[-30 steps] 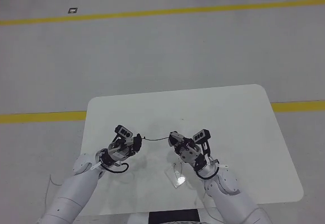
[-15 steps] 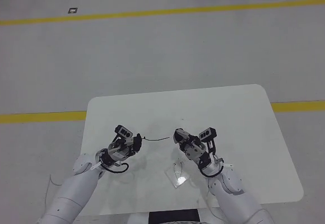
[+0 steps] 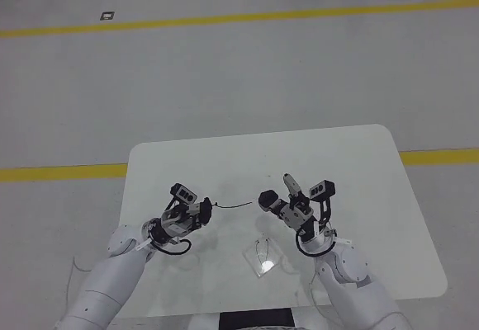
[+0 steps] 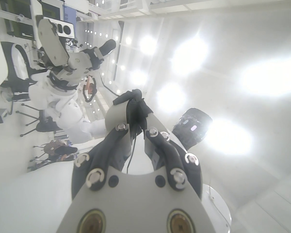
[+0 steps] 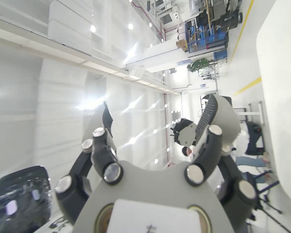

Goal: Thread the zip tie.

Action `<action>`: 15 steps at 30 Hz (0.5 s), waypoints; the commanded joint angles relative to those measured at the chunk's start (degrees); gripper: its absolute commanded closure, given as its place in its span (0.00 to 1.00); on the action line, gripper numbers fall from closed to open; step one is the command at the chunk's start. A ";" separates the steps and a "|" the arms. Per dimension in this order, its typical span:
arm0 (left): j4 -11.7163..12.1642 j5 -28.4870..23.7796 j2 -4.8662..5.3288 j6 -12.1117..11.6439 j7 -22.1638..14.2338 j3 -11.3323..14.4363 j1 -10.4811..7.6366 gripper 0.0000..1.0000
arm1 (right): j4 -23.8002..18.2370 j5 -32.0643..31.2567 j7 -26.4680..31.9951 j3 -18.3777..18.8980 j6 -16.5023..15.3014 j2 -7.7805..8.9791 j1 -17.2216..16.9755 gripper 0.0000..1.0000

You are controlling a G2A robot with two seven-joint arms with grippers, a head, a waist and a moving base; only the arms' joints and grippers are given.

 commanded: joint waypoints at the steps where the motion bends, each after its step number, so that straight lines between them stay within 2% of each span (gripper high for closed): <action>1: -0.88 1.84 0.25 -1.69 -0.40 -0.74 0.29 1.00 | -1.18 -2.84 -1.78 1.67 0.00 -0.09 -1.01 0.00; 4: -3.36 4.57 0.65 -5.07 -0.40 -1.51 1.00 1.00 | -3.23 -6.14 -6.02 3.86 0.00 -0.43 -2.34 0.00; 7: -6.94 5.10 1.03 -5.52 -0.40 -2.48 1.77 1.00 | -4.66 -7.11 -8.35 4.95 0.00 -0.72 -3.24 0.00; 15: -7.32 5.25 1.06 -5.52 -0.40 -2.65 1.82 1.00 | -4.66 -7.11 -8.35 4.95 0.00 -0.72 -3.24 0.00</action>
